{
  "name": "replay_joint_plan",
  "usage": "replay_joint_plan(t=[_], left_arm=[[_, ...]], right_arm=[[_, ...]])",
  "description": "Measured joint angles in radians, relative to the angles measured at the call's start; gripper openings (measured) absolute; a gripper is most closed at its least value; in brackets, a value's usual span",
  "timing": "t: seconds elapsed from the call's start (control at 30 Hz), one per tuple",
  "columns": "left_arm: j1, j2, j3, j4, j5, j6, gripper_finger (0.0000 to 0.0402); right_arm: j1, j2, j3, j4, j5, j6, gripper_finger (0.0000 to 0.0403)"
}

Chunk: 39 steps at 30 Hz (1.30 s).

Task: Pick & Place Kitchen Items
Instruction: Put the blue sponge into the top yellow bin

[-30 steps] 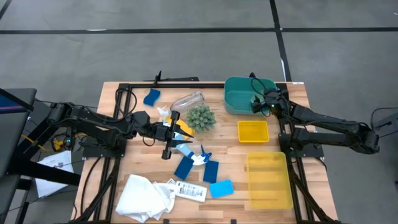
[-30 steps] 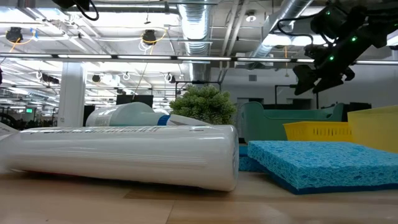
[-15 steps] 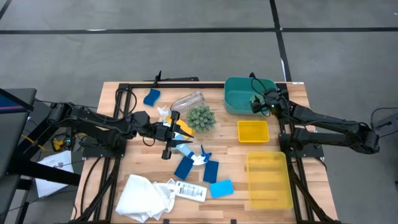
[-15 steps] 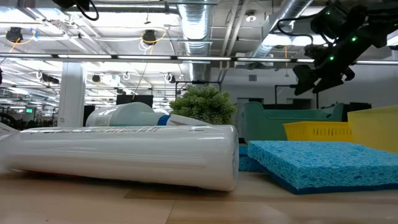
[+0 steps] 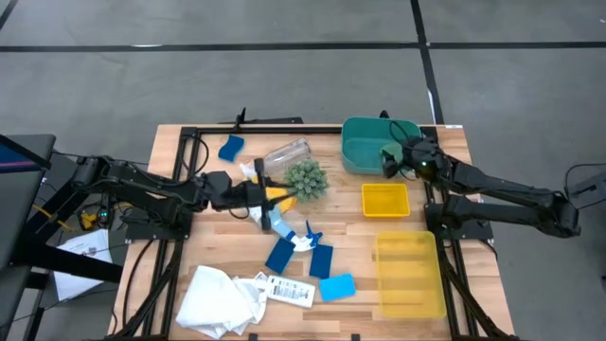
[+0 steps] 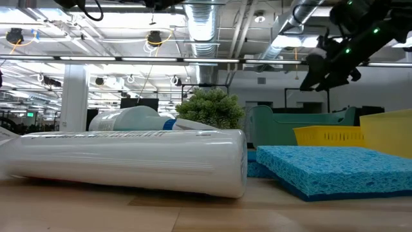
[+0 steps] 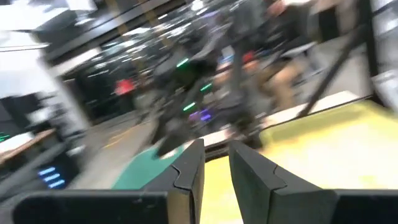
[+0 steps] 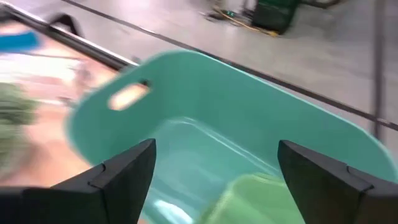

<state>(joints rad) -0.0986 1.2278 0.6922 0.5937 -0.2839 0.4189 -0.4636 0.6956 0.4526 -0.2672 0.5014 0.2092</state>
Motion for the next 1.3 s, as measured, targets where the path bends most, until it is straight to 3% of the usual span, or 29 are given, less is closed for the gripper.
replay_joint_plan(t=[0.23, 0.37, 0.7, 0.93, 1.03, 1.1, 1.3], left_arm=[[0.0, 0.0, 0.001, -0.056, -0.342, 0.055, 0.0072], [0.0, 0.0, 0.001, -0.115, -0.467, 0.08, 0.0072], [0.007, 0.0, 0.001, -0.152, -0.658, 0.099, 0.0072], [0.113, 0.0, 0.001, -0.21, -0.977, -0.135, 0.0072], [0.184, 0.0, 0.001, -0.345, -0.989, -0.295, 0.0072], [0.24, 0.0, 0.001, -0.453, -0.944, -0.413, 0.0072], [0.462, 0.0, 0.0, -0.718, -0.644, -0.713, 0.0072]], right_arm=[[0.042, -0.12, 0.0, 0.002, -0.194, 0.0, 0.0327], [0.073, -0.155, 0.001, 0.018, -0.268, 0.0, 0.0327], [0.116, -0.161, 0.0, 0.023, -0.272, -0.001, 0.0327], [0.115, -0.16, 0.0, 0.022, -0.269, -0.001, 0.0327], [0.115, -0.16, 0.0, 0.022, -0.269, -0.001, 0.0327], [0.115, -0.16, 0.0, 0.022, -0.269, -0.001, 0.0327], [0.115, -0.16, 0.0, 0.022, -0.269, 0.0, 0.0327]])
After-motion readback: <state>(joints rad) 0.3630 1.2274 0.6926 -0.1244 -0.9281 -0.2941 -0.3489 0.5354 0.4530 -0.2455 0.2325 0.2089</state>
